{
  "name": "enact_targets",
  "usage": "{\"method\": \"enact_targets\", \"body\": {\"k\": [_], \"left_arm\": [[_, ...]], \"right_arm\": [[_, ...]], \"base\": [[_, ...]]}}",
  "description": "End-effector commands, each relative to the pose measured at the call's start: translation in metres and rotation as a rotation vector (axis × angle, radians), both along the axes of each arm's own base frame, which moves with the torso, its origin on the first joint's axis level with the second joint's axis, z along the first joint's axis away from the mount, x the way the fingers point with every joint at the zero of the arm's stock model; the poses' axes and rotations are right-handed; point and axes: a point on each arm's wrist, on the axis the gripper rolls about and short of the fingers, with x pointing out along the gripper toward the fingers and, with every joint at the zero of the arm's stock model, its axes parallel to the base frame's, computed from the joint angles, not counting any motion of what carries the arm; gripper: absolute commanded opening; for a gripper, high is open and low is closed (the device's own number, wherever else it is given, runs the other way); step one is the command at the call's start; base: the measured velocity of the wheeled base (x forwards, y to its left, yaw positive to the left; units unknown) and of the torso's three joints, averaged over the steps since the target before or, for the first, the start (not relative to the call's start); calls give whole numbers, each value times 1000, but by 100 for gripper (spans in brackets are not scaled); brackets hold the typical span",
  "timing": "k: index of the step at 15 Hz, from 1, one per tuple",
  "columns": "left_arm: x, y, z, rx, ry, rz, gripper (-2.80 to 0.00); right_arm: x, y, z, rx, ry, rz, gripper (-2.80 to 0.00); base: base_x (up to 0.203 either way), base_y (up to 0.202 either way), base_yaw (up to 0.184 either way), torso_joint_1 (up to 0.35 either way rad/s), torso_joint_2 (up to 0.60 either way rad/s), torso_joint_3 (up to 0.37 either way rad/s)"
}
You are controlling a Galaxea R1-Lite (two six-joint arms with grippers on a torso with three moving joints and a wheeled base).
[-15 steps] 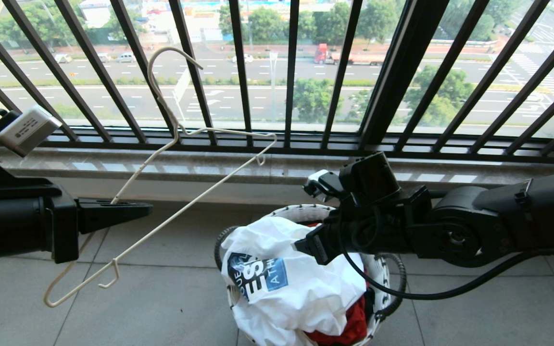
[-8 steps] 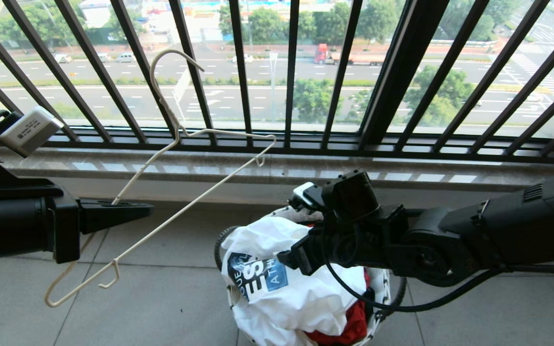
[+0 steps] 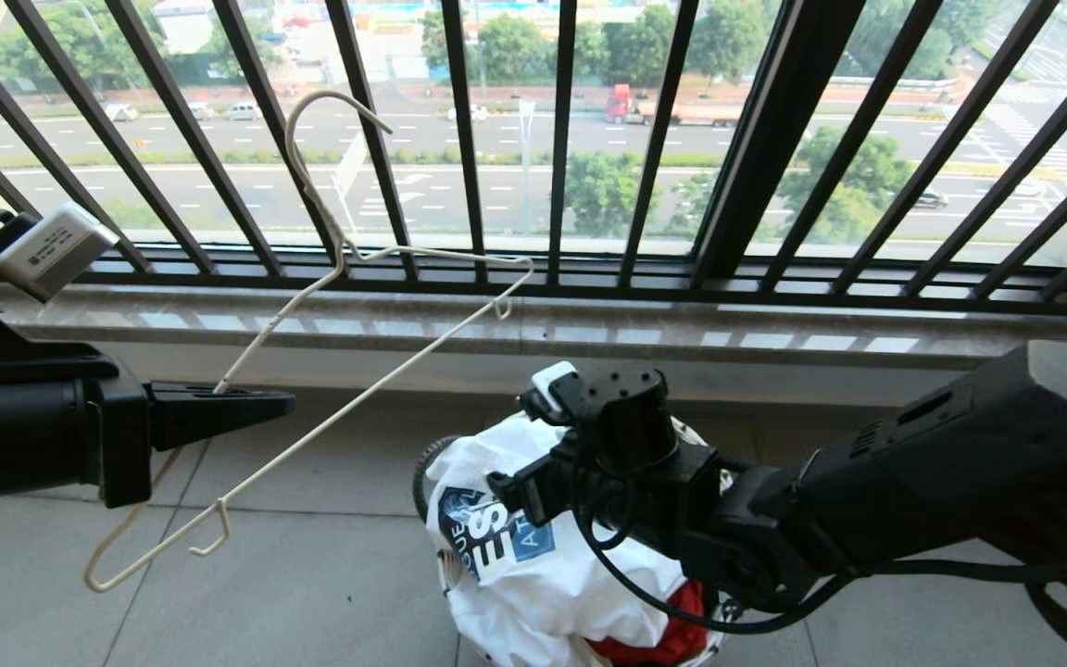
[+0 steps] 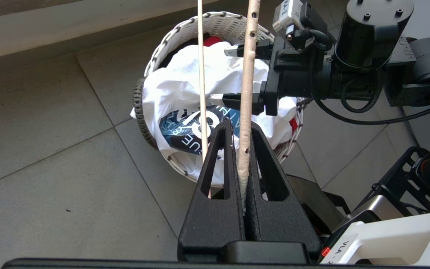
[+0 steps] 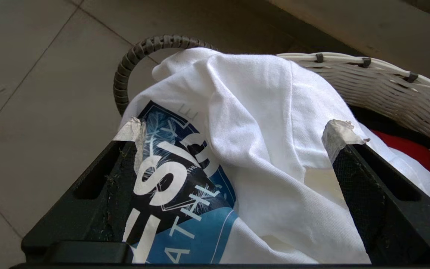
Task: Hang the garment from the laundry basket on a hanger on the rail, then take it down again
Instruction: Pick up clothes from the basket
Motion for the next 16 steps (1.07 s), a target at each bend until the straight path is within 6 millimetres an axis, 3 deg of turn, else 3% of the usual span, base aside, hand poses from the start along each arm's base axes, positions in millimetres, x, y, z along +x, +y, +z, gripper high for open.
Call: {"method": "enact_targets", "body": {"k": [1, 5, 13, 14, 16], "left_arm": [[0, 0, 0, -1, -1, -3, -280], [-1, 0, 0, -1, -2, -1, -280], [0, 0, 0, -1, -1, -2, -280], [0, 0, 1, -1, -2, -1, -280], [0, 0, 1, -1, -2, -3, -280]], "right_arm": [[9, 10, -22, 18, -67, -2, 0], [19, 19, -52, 18, -163, 9, 0], [23, 23, -77, -47, -171, 19, 0], [23, 23, -77, -49, -171, 15, -280], [23, 23, -76, -49, -172, 13, -280]], "base": [[0, 0, 0, 0, 0, 0], [0, 0, 0, 0, 0, 0], [0, 0, 0, 0, 0, 0], [0, 0, 0, 0, 0, 0], [0, 0, 0, 0, 0, 0]]}}
